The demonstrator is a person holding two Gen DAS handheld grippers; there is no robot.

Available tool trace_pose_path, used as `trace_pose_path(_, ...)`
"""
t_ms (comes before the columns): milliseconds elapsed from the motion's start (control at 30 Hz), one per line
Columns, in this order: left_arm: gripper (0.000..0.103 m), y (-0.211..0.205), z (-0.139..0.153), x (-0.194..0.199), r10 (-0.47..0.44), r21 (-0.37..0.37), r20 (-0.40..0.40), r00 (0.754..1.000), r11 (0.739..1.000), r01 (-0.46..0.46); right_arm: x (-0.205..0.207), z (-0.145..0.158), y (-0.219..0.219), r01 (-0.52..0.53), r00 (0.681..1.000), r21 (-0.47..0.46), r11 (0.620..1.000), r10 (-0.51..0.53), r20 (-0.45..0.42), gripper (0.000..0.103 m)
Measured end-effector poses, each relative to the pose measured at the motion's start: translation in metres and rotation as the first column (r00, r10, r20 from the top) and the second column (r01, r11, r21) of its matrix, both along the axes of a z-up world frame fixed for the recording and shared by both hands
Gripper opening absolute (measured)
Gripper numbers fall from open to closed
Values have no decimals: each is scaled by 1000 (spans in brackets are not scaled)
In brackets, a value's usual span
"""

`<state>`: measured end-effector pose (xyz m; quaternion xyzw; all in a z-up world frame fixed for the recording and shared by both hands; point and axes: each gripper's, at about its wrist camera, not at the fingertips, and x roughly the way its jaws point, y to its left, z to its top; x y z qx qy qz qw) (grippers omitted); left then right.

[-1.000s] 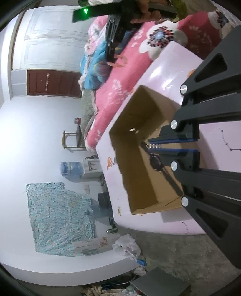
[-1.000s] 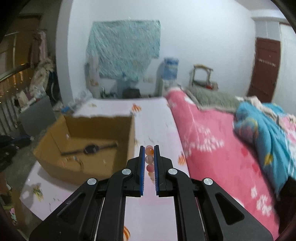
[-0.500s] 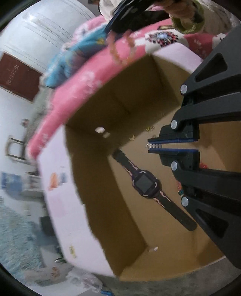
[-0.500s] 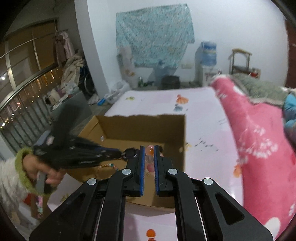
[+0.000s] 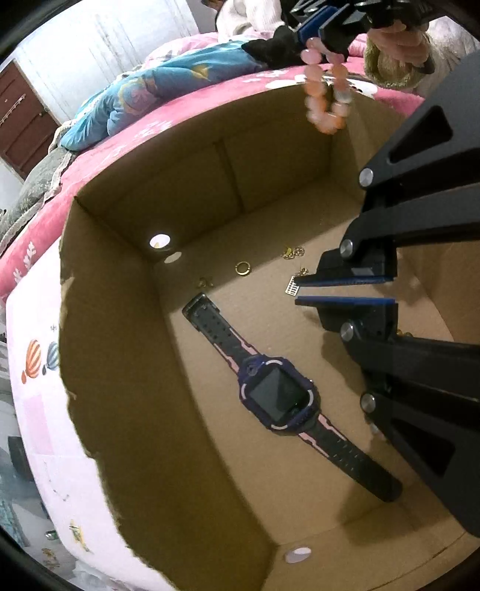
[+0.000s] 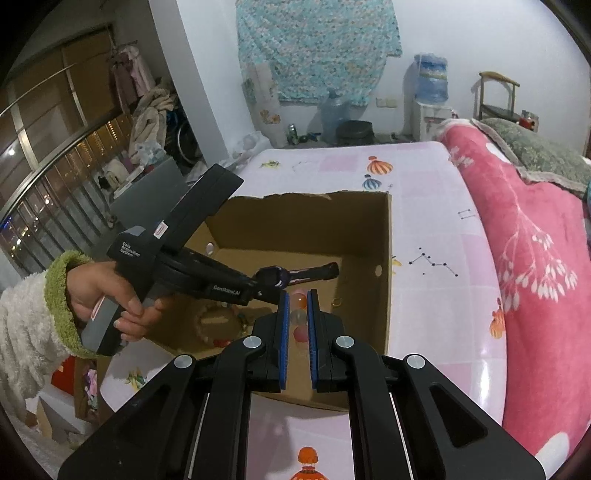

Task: Organize jewelry
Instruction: 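Carry both held pieces into the box and open the left tool over it, then open the right tool to drop the orange bead bracelet into the box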

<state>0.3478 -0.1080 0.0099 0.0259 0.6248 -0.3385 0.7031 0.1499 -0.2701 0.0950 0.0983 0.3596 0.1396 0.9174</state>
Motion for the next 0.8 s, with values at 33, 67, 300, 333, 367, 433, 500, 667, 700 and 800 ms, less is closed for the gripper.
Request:
trace_pose_path(33, 5, 1, 1, 0, 5, -5, -3, 1000, 1000, -5, 2, 0, 0, -5, 1000, 0, 1000, 5, -3, 7)
trace_pose_path(67, 5, 2, 1, -1, 5, -18, -7, 1000, 1000, -5, 2, 0, 1, -9, 1000, -3, 1000, 9, -2, 7)
trace_pose_path(300, 5, 14, 15, -1, 47, -42, 45, 998, 998, -45, 8, -1, 11, -34, 999, -12, 999, 34, -23, 7)
trace_pose_path(333, 5, 19, 19, -3, 52, -49, 58, 997, 998, -49, 10, -1, 12, -42, 999, -11, 999, 41, -32, 7)
trace_pose_path(367, 6, 25, 26, -6, 60, -60, 79, 995, 997, -56, 11, -2, 14, -50, 998, -8, 999, 49, -39, 7)
trace_pose_path(433, 10, 39, 41, -14, 83, -83, 127, 988, 994, -73, 15, -3, 18, -75, 995, 3, 997, 75, -64, 7)
trace_pose_path(500, 19, 53, 54, -22, 113, -109, 169, 979, 989, -96, 20, -5, 24, -98, 991, 12, 995, 99, -86, 7)
trace_pose_path(667, 41, 105, 87, -54, 234, -179, 295, 926, 966, -187, 31, -10, 34, -142, 979, 37, 989, 146, -142, 7)
trace_pose_path(700, 44, 116, 92, -62, 255, -192, 323, 911, 961, -201, 33, -13, 36, -149, 975, 43, 988, 154, -161, 7)
trace_pose_path(800, 54, 140, 100, -81, 311, -215, 374, 874, 946, -244, 40, -22, 44, -180, 957, 66, 982, 190, -220, 7)
